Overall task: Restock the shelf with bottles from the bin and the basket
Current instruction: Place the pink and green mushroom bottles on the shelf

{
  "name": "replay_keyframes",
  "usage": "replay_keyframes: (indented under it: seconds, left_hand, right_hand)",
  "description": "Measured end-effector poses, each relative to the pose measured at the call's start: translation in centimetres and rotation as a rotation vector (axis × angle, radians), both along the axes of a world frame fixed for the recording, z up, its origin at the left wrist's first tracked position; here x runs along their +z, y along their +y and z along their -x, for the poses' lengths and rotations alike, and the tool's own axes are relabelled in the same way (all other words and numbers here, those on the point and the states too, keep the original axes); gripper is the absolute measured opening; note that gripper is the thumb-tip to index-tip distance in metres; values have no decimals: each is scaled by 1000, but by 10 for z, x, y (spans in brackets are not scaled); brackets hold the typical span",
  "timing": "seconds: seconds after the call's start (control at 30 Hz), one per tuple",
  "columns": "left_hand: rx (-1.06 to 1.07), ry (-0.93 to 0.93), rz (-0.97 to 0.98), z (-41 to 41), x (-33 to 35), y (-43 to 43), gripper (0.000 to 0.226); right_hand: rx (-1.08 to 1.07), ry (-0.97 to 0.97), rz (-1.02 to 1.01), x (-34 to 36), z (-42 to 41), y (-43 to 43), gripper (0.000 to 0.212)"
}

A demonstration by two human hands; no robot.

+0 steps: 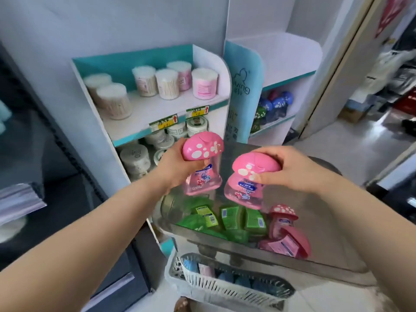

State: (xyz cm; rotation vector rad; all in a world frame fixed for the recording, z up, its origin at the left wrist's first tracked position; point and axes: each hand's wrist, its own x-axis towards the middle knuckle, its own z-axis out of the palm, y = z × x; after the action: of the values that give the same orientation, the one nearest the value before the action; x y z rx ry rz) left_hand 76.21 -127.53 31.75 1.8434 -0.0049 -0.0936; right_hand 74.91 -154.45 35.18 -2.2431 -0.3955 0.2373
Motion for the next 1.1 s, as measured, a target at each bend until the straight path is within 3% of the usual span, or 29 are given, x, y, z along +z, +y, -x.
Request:
replay_keyframes:
  seconds: [0.27, 0.43, 0.67, 1.1]
  left_hand:
    - [313, -86, 16, 108, 37, 68, 57]
    - [465, -104, 27, 173, 53, 124, 49]
    - [635, -129, 34, 253, 69, 210, 39]
    - [848, -217, -76, 403, 99, 423, 44]
  right_hand:
    - [153, -171, -246, 32, 26, 74, 49]
    - [249, -146, -430, 47, 42, 139, 45]
    - [455, -138, -465, 64, 89, 243, 50]
    - [670, -143, -582, 91, 204, 490, 49]
